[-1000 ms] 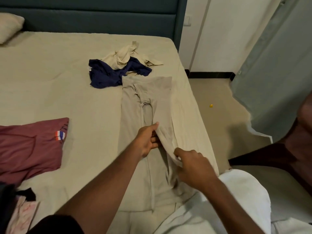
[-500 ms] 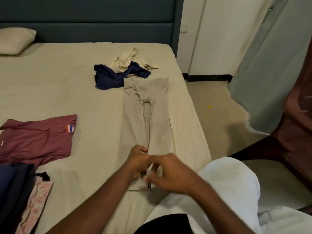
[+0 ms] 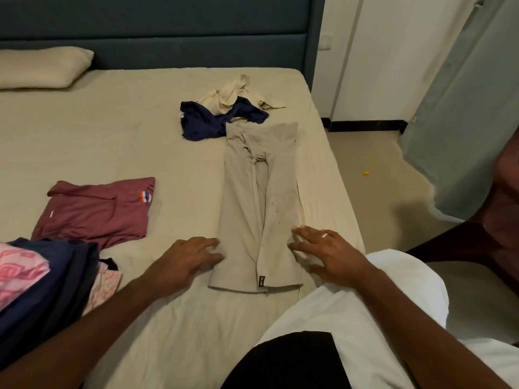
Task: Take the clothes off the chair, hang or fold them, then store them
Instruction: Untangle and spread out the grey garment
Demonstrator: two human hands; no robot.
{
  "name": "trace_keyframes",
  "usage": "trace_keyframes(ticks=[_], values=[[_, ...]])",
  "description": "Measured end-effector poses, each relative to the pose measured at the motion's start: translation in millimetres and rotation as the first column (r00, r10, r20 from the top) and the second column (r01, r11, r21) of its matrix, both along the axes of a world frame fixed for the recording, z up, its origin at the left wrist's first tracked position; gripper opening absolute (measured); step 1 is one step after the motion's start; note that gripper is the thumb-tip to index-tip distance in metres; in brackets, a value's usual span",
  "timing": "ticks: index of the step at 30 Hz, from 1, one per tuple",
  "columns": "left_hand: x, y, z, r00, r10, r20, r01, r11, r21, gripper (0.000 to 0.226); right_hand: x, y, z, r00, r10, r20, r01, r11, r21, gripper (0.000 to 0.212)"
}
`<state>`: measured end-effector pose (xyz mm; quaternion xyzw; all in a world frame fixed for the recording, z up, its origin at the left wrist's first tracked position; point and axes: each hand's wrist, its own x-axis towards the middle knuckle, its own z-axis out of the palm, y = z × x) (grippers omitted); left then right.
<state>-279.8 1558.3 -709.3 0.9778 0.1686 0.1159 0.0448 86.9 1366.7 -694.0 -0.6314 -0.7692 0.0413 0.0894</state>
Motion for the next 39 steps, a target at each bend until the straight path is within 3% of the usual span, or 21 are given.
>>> trace_keyframes(ticks=[3,6,8,10,13,16,17,19,21,22,23,25,27,31,33,35,39], values=[[10.3,7.2,3.3,0.998,-0.055,-0.037,0.057,0.997,0.045,0.043,-8.1,12.4,-4.3,0.998,0.031,0.052,-0.033,0.999,0.028,0.073],[19.1,8.6,5.0,0.984,-0.145,-0.103,0.156,0.981,0.114,0.044,-12.3,22.2,-1.1,0.985,0.094,0.144,-0.103,0.993,0.057,0.060],[19.9,11.2,2.7,0.981,-0.160,-0.111,0.169,0.983,0.076,0.040,-13.4,25.8,-2.6,0.967,0.139,0.213,-0.152,0.987,0.048,0.049],[21.0,15.8,3.5,0.989,-0.127,-0.074,0.122,0.990,-0.069,0.036,-18.4,27.6,-3.0,0.958,0.186,0.219,-0.193,0.981,0.010,0.047],[24.5,21.6,17.1,0.992,-0.103,-0.068,0.073,0.933,-0.353,0.035,-27.1,23.8,-1.6,0.976,0.210,0.053,-0.209,0.978,-0.030,0.049],[28.6,30.6,35.7,0.985,-0.115,-0.131,0.001,0.756,-0.654,0.030,-25.2,20.0,8.5,0.947,0.053,-0.317,-0.096,0.988,-0.123,0.043],[32.1,37.1,41.2,0.986,-0.108,-0.127,-0.023,0.665,-0.746,0.029,-24.1,25.8,11.6,0.875,-0.066,-0.479,-0.016,0.986,-0.165,0.037],[46.2,51.0,50.5,0.996,0.035,-0.077,-0.084,0.444,-0.892,0.025,-18.0,48.2,13.4,0.577,-0.338,-0.744,0.213,0.941,-0.263,0.035],[61.4,60.3,51.9,0.923,0.372,-0.099,-0.186,0.206,-0.961,0.020,-12.6,69.5,8.4,0.264,-0.533,-0.804,0.421,0.814,-0.401,0.040],[68.1,63.5,47.9,0.850,0.508,-0.139,-0.224,0.111,-0.968,0.022,-12.3,75.4,5.4,0.164,-0.599,-0.784,0.497,0.737,-0.459,0.042],[73.5,66.1,43.1,0.780,0.599,-0.184,-0.261,0.044,-0.964,0.027,-12.9,79.6,3.0,0.115,-0.648,-0.753,0.546,0.674,-0.497,0.047],[82.9,63.3,35.4,0.681,0.690,-0.243,-0.317,-0.021,-0.948,0.040,-16.7,81.0,3.6,0.117,-0.714,-0.690,0.600,0.605,-0.524,0.058],[89.2,57.5,31.3,0.616,0.744,-0.259,-0.354,-0.033,-0.935,0.041,-17.8,85.2,3.7,0.153,-0.762,-0.630,0.617,0.571,-0.541,0.061],[103.8,44.2,19.7,0.484,0.860,-0.162,-0.322,0.003,-0.947,0.048,-18.1,99.7,-5.0,0.134,-0.818,-0.559,0.692,0.481,-0.538,0.066],[113.1,35.6,11.2,0.407,0.907,-0.110,-0.404,0.070,-0.912,0.046,-24.8,100.7,-12.4,0.201,-0.842,-0.500,0.760,0.456,-0.463,0.056],[123.2,21.7,4.7,0.355,0.931,-0.084,-0.612,0.163,-0.774,0.035,-33.5,96.1,-15.7,0.243,-0.831,-0.500,0.817,0.453,-0.356,0.049],[138.1,-2.9,-1.8,0.347,0.932,0.106,-0.741,0.342,-0.578,0.024,-36.9,85.2,-18.6,0.238,-0.770,-0.592,0.848,0.462,-0.260,0.039]])
